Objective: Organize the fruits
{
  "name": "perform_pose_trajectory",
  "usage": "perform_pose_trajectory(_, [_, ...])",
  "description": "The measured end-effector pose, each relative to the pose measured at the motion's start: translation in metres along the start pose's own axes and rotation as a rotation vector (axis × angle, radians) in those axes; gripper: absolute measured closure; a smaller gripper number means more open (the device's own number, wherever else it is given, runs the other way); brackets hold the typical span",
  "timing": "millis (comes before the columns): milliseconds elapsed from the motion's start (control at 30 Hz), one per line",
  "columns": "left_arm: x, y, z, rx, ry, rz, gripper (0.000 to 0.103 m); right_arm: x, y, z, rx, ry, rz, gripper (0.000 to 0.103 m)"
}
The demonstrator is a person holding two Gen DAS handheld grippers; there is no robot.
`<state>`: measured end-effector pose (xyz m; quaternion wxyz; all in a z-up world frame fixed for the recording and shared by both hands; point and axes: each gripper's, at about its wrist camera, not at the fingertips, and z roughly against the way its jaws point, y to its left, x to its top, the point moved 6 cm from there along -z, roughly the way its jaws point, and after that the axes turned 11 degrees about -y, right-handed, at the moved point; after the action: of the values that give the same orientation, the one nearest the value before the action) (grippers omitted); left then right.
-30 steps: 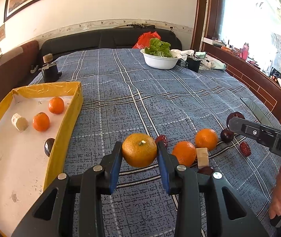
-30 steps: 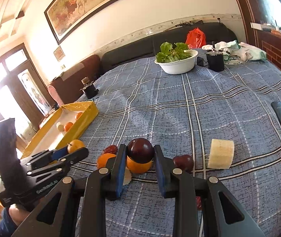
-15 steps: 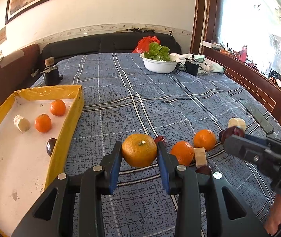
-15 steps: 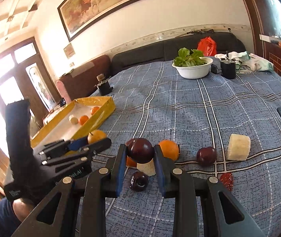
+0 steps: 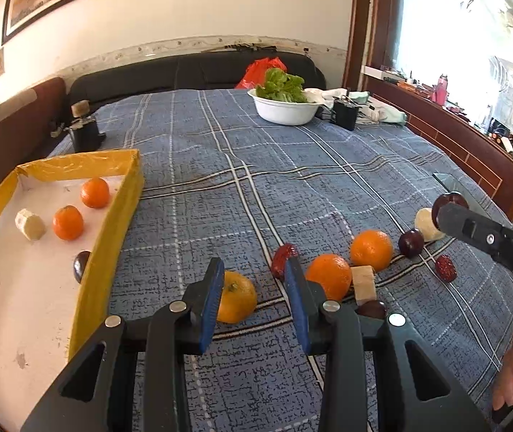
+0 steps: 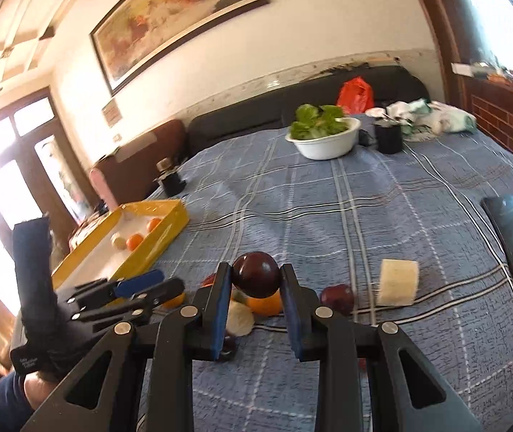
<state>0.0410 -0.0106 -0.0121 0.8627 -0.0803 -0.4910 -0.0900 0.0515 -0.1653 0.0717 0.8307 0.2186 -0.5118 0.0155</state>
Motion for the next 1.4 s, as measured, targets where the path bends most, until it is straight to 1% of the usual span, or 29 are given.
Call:
perform_pose_trajectory(33, [0.0, 0.0, 0.0, -0.002, 0.001, 0.0, 0.066, 0.0, -0.003, 0.0, -0.009, -0.001, -0.007, 0.073])
perform_pose_trajectory(67, [0.0, 0.0, -0.001, -0.003, 0.006, -0.003, 0.062, 0.001, -0.006, 0.001, -0.02, -0.004, -0.012, 0.073])
perform_pose_trajectory(167, [-0.001, 0.0, -0.002, 0.011, 0.014, -0.006, 0.06, 0.004, -0.008, 0.003, -0.024, -0.024, -0.013, 0.073])
perform_pose_trajectory(233, [-0.002, 0.004, -0.002, 0.024, 0.022, 0.011, 0.053, 0.005, -0.005, 0.003, -0.014, -0.027, -0.002, 0.073])
perform_pose_trajectory(267, [-0.003, 0.006, -0.003, 0.029, 0.029, 0.021, 0.048, 0.004, -0.004, 0.002, -0.008, -0.022, 0.002, 0.073])
perform_pose_trajectory(433, [-0.005, 0.012, -0.006, 0.047, 0.049, 0.054, 0.047, -0.001, 0.004, -0.003, 0.022, 0.002, 0.033, 0.073])
perform_pose_trajectory(567, [-0.006, 0.019, -0.01, 0.056, 0.07, 0.087, 0.047, -0.005, 0.003, -0.006, 0.037, 0.024, 0.022, 0.073])
perform_pose_trajectory(633, [-0.008, 0.022, -0.013, 0.05, 0.087, 0.112, 0.051, -0.008, 0.002, -0.009, 0.036, 0.04, 0.02, 0.073])
perform_pose_trajectory(667, [-0.01, 0.023, -0.015, 0.045, 0.103, 0.123, 0.063, -0.009, 0.002, -0.01, 0.04, 0.047, 0.02, 0.073])
perform_pose_trajectory(700, [-0.013, 0.025, -0.02, 0.035, 0.131, 0.147, 0.071, -0.01, 0.002, -0.011, 0.043, 0.05, 0.018, 0.073])
perform_pose_trajectory(767, [-0.015, 0.028, -0.023, 0.013, 0.15, 0.176, 0.071, -0.011, 0.002, -0.012, 0.049, 0.053, 0.014, 0.073])
perform_pose_trajectory(833, [-0.015, 0.029, -0.023, 0.012, 0.148, 0.183, 0.071, -0.011, 0.002, -0.013, 0.056, 0.051, 0.013, 0.073])
perform_pose_trajectory(967, [-0.015, 0.024, -0.022, 0.027, 0.143, 0.149, 0.071, -0.014, 0.003, -0.015, 0.061, 0.055, 0.016, 0.073])
perform_pose_trajectory(1133, [-0.011, 0.017, -0.018, 0.035, 0.112, 0.109, 0.071, -0.017, 0.001, -0.019, 0.069, 0.073, 0.005, 0.073])
perform_pose_trajectory(1267, [-0.009, 0.015, -0.014, 0.021, 0.096, 0.107, 0.071, -0.018, -0.002, -0.022, 0.063, 0.089, -0.015, 0.073])
perform_pose_trajectory(1400, [-0.008, 0.016, -0.01, 0.004, 0.082, 0.126, 0.071, -0.019, 0.002, -0.022, 0.071, 0.09, 0.001, 0.073])
